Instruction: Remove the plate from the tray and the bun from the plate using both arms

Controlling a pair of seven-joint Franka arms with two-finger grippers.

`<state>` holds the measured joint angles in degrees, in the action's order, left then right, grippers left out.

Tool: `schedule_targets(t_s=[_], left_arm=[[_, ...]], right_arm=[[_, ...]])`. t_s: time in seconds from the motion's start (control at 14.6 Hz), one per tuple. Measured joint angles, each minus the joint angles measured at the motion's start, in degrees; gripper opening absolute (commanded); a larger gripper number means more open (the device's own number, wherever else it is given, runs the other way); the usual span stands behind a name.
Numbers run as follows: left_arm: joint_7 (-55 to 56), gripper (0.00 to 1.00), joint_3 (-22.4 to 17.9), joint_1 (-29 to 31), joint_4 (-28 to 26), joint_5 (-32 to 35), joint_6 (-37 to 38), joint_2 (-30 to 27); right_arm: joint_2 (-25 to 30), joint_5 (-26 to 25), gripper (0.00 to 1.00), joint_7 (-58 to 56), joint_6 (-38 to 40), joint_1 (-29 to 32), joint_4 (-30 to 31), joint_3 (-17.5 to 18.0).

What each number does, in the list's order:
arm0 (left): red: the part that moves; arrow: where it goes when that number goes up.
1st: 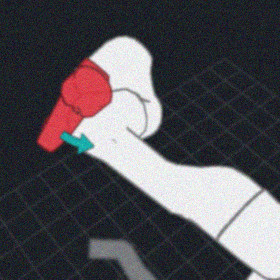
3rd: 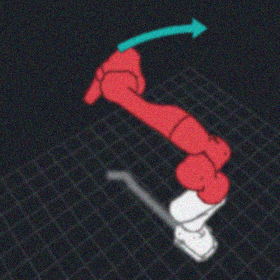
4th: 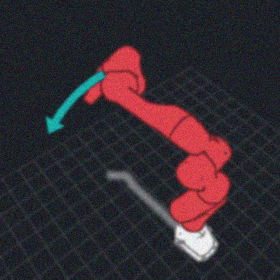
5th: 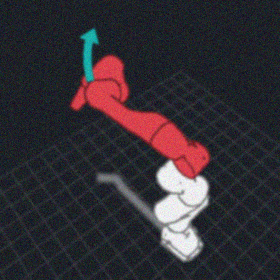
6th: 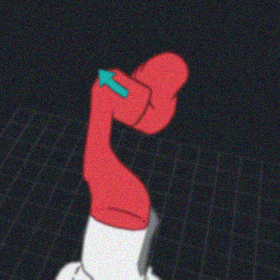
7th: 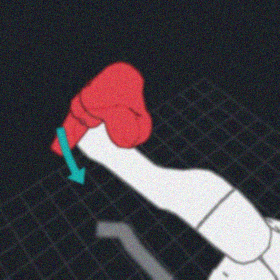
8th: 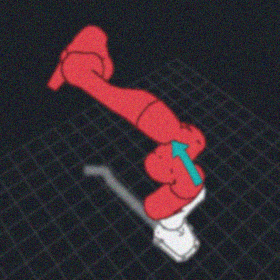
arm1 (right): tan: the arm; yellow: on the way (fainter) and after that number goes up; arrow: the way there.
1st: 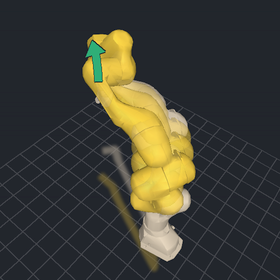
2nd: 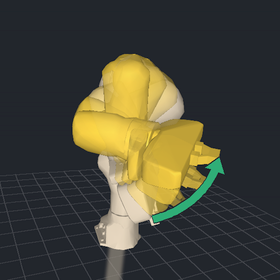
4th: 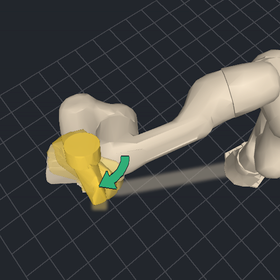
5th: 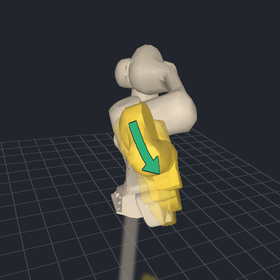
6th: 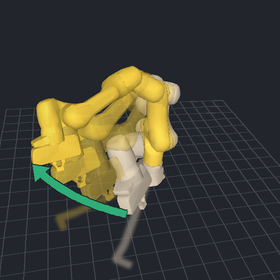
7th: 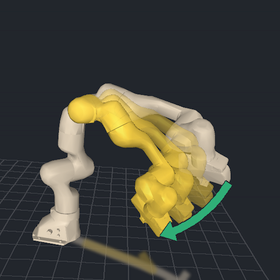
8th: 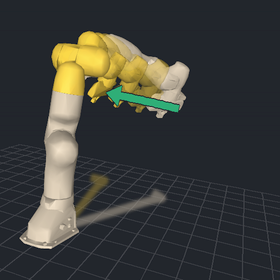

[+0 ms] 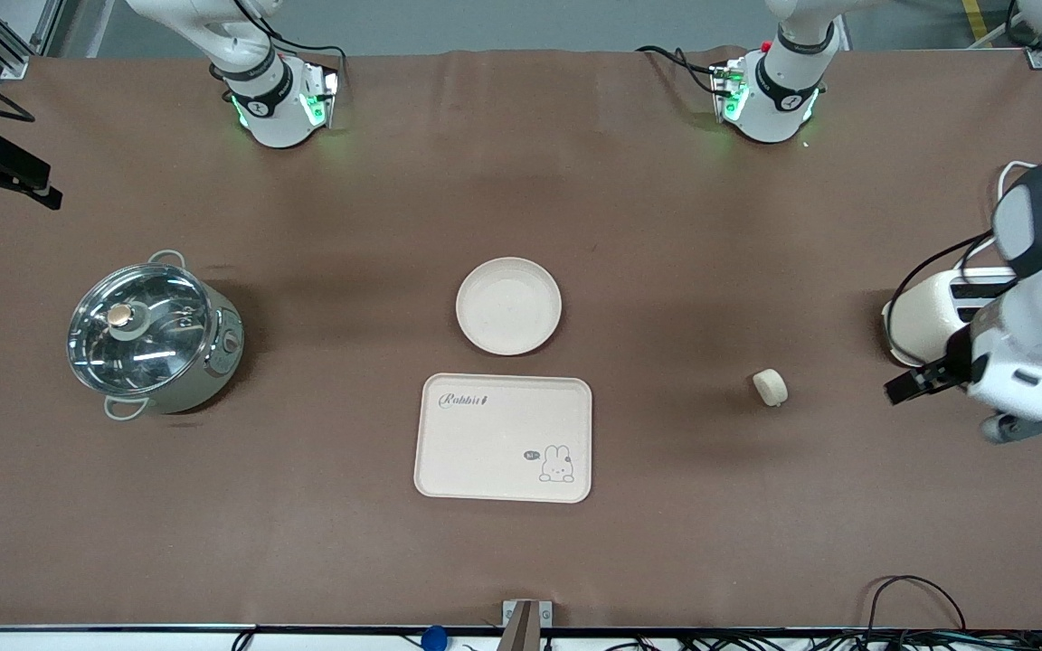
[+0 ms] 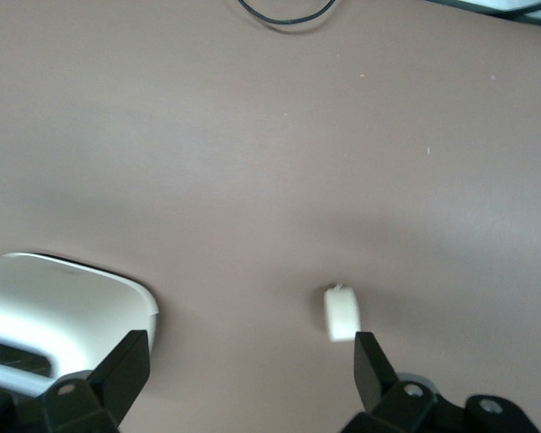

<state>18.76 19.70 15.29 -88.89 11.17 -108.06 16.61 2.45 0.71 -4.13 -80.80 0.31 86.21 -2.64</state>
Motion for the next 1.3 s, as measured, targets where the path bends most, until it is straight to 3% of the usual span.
schedule_targets(t_s=[0.34, 0.55, 0.82, 1.3], left_arm=[[-9.43, 1.0, 0.43, -0.34, -0.07, -4.46, 11.47, -11.91], [-14.2, 1.0, -0.16, -1.21, 0.08, -5.5, 15.24, -16.31], [-15.04, 1.0, -8.35, -10.98, 0.09, -6.36, 20.65, -18.65], [-15.16, 1.0, -9.43, -12.14, 0.09, -7.84, 21.7, -19.34]], right_arm=[[0.0, 0.0, 1.0, 0.0, -0.15, 0.03, 0.1, -0.3], [0.0, 0.0, 1.0, 0.0, -0.32, 0.07, 0.12, -0.39], [0.0, 0.0, 1.0, 0.0, -0.33, 0.09, 0.18, -0.5], [0.06, 0.0, 1.0, 0.0, -0.43, 0.11, 0.38, -0.69]])
